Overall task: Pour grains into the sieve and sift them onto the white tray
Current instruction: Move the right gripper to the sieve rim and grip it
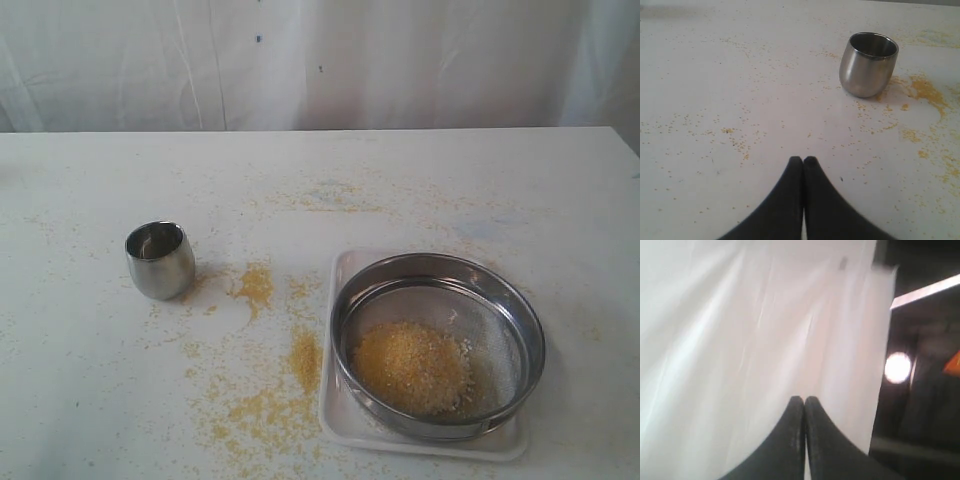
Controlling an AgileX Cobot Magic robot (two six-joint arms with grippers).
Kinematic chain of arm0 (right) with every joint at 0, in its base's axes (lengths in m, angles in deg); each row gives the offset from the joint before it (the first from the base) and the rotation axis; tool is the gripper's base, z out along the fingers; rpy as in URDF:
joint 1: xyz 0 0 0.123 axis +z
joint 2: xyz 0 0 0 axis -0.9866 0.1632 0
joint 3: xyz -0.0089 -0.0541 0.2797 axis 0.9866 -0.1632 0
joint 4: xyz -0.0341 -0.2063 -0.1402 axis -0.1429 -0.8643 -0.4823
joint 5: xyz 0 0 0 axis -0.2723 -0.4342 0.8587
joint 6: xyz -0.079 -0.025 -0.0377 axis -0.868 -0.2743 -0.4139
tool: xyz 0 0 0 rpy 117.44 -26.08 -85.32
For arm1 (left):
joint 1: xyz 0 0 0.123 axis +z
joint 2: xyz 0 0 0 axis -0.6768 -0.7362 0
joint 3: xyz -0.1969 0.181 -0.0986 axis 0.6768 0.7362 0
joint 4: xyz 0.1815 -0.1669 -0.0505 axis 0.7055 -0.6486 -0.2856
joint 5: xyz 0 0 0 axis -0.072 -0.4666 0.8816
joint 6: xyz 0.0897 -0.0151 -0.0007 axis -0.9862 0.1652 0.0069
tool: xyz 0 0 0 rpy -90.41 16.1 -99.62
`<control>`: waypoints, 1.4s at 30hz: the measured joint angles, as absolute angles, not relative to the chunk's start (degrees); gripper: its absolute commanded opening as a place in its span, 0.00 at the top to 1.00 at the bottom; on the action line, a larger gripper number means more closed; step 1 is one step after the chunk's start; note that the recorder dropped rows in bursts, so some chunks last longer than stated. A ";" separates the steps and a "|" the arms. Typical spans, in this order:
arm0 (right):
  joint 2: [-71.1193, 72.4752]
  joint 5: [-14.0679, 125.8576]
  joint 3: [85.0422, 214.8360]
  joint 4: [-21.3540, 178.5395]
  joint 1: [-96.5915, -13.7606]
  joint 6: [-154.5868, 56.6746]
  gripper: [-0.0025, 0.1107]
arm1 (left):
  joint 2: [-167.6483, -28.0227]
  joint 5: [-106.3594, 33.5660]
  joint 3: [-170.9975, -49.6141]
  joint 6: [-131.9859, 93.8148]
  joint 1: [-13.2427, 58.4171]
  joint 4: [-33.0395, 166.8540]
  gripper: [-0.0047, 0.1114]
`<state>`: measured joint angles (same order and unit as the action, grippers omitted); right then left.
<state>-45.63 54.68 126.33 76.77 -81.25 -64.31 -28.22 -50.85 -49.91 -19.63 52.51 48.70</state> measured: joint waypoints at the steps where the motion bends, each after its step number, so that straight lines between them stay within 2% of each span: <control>1: -40.65 59.71 125.65 76.68 -81.25 -64.71 0.98 | -28.22 -50.85 -49.91 -19.63 52.51 48.70 0.96; 4: -29.39 65.65 124.41 78.59 -81.25 -63.01 0.98 | -28.22 -50.85 -49.91 -19.63 52.51 48.70 0.96; 8: -9.50 73.95 124.40 91.81 -81.25 -50.39 0.98 | -28.22 -50.85 -49.91 -19.63 52.51 48.70 0.96; 14: 7.41 93.64 130.82 102.85 -80.52 -62.00 0.95 | -28.22 -50.85 -49.91 -19.63 52.51 48.70 0.96; 19: 14.72 99.81 134.86 106.15 -78.93 -67.12 0.78 | -28.22 -50.85 -49.91 -19.63 52.51 48.70 0.96; 24: 19.03 100.35 136.05 105.14 -78.90 -68.00 0.51 | -28.22 -50.85 -49.91 -19.63 52.51 48.70 0.96; 26: 19.85 99.70 136.21 104.47 -78.90 -68.14 0.46 | -28.22 -50.85 -49.91 -19.63 52.51 48.70 0.96; 38: 21.84 96.05 136.67 102.76 -78.90 -68.36 0.46 | -28.22 -50.85 -49.91 -19.63 52.51 48.70 0.96; 40: 23.99 97.71 136.76 102.64 -78.90 -68.36 0.49 | -28.22 -50.85 -49.91 -19.63 52.51 48.70 0.96; 42: 25.26 98.87 136.76 102.42 -78.90 -68.36 0.58 | -28.22 -50.85 -49.91 -19.63 52.51 48.70 0.96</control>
